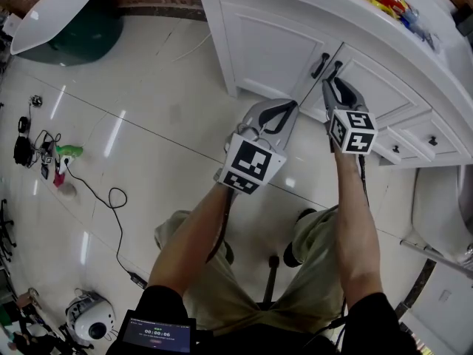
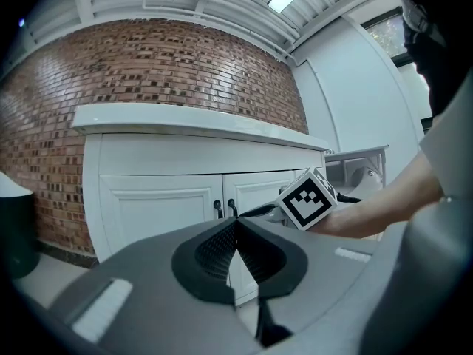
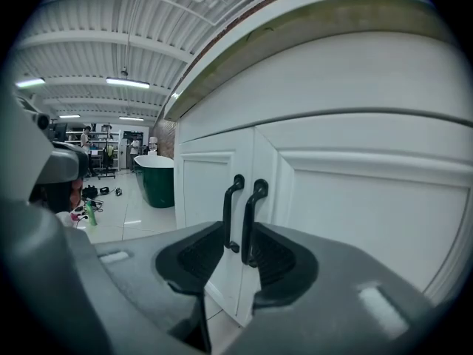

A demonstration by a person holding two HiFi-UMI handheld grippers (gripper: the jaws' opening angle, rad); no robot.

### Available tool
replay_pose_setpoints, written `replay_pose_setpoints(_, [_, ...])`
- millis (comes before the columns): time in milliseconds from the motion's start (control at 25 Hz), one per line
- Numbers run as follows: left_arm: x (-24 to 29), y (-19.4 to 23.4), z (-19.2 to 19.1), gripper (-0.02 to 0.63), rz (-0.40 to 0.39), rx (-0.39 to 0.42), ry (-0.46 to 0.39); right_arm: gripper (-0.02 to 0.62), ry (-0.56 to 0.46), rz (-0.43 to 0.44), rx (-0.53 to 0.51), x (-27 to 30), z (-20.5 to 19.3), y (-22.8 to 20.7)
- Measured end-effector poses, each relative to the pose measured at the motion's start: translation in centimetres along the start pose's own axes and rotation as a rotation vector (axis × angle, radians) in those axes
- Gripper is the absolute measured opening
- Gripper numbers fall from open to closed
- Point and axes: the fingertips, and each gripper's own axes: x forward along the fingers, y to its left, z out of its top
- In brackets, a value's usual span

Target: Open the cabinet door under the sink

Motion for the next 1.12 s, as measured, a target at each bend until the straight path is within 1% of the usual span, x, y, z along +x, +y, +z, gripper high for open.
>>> replay_pose_setpoints(360, [0.1, 0.7, 0.2, 0.017, 0.001, -0.007, -0.007, 0.098, 0.008, -0.003, 0.006, 0.8, -0.2, -0.1])
replay_pose_setpoints(840, [0.2, 1.4, 0.3, 0.017, 0.006, -0.009, -0.014, 0.096, -0.007, -0.008, 0.033, 1.6, 0.1, -0.2])
replay_pose_setpoints(1120, [0.2, 1.4, 0.3, 0.017, 0.005, -0.008, -0.010, 0.049, -0.012, -0.026, 0.047, 1.5, 0.0, -0.7])
